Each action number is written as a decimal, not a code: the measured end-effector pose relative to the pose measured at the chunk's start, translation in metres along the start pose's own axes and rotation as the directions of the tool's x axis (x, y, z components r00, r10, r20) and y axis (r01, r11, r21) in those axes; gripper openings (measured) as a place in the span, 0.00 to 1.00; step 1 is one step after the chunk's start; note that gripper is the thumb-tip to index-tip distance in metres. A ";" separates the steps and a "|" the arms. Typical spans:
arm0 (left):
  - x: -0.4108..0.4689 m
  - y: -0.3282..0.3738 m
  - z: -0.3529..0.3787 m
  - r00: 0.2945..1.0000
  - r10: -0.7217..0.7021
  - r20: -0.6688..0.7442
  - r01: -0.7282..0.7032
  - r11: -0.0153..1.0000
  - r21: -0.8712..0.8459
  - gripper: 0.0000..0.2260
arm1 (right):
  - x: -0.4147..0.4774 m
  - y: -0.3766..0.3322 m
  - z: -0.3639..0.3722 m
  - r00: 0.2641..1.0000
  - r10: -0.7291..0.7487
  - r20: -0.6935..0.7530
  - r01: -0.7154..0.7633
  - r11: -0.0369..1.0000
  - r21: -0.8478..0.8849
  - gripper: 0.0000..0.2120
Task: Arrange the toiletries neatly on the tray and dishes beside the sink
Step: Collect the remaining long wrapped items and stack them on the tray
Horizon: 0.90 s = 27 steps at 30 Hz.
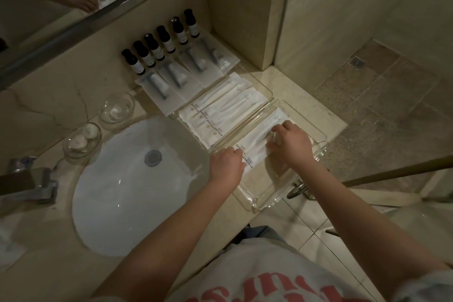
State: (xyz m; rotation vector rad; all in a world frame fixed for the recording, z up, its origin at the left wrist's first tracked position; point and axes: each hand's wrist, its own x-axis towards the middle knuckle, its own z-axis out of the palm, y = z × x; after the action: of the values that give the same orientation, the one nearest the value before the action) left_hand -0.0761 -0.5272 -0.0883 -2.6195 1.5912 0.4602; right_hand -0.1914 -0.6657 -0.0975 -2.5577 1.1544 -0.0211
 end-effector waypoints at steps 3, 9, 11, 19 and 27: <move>-0.001 -0.005 -0.003 1.000 0.003 -0.010 -0.003 1.000 0.003 0.13 | -0.003 -0.004 -0.001 1.000 -0.027 0.005 0.027 0.998 -0.056 0.16; -0.010 -0.034 -0.024 0.995 -0.019 -0.100 0.022 0.999 0.033 0.14 | -0.005 -0.030 -0.012 0.994 -0.109 -0.013 0.107 0.990 -0.086 0.20; -0.018 -0.050 -0.031 0.988 -0.053 -0.143 0.055 0.998 0.015 0.13 | -0.006 -0.046 -0.017 0.989 -0.147 0.009 0.147 0.986 -0.077 0.21; -0.080 -0.134 -0.043 0.956 -0.265 -0.128 0.258 0.964 -0.066 0.16 | -0.016 -0.145 -0.012 0.929 -0.354 0.110 0.363 0.929 -0.069 0.22; -0.179 -0.219 -0.042 0.866 -0.496 -0.062 0.490 0.866 -0.097 0.19 | -0.054 -0.261 0.025 0.795 -0.564 0.222 0.590 0.805 -0.068 0.23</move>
State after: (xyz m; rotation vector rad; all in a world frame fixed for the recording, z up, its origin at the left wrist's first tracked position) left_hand 0.0480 -0.2771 -0.0248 -2.9899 0.8606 0.3828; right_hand -0.0347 -0.4584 -0.0344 -2.8547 0.2715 0.1599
